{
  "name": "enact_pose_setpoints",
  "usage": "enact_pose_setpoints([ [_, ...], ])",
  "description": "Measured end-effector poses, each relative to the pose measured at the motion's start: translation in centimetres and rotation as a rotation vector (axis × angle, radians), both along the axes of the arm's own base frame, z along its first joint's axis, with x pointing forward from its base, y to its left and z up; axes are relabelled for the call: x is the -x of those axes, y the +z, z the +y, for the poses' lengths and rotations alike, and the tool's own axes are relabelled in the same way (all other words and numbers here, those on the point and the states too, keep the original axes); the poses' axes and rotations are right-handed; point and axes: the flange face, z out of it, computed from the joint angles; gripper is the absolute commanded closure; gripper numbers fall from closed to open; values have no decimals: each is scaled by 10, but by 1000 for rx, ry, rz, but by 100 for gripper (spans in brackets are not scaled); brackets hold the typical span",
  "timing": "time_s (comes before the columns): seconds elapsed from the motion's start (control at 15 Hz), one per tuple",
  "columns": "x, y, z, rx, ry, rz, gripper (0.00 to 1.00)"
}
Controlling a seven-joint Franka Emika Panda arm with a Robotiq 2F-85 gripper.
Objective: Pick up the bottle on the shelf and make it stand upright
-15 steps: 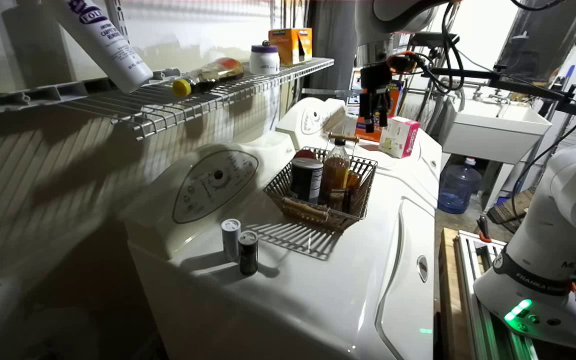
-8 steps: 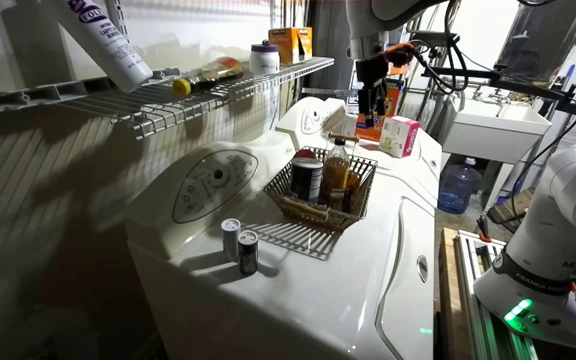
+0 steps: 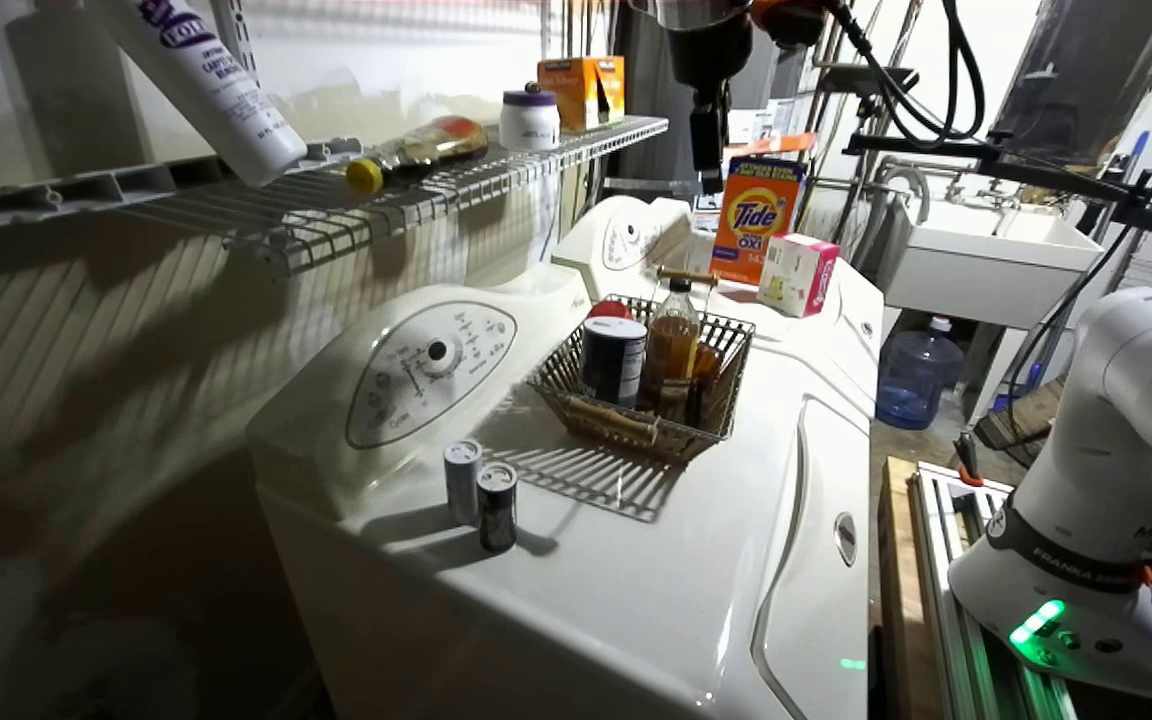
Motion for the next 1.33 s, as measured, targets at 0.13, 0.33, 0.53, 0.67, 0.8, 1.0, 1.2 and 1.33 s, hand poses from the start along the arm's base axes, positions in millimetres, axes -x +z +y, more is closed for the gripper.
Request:
enact_pose_setpoints([
  [0.13, -5, 20, 23, 46, 108, -18, 0],
  [0.33, -18, 44, 39, 94, 267, -38, 0],
  [0.53, -30, 50, 40, 105, 324, -40, 0],
  [0.67, -32, 48, 40, 105, 328, -35, 0],
  [0.8, -32, 48, 40, 105, 329, -34, 0],
  [1.0, -32, 48, 41, 105, 330, -34, 0],
  [1.2, -41, 55, 50, 100, 405, -108, 0],
  [1.33, -50, 63, 64, 94, 500, -188, 0],
])
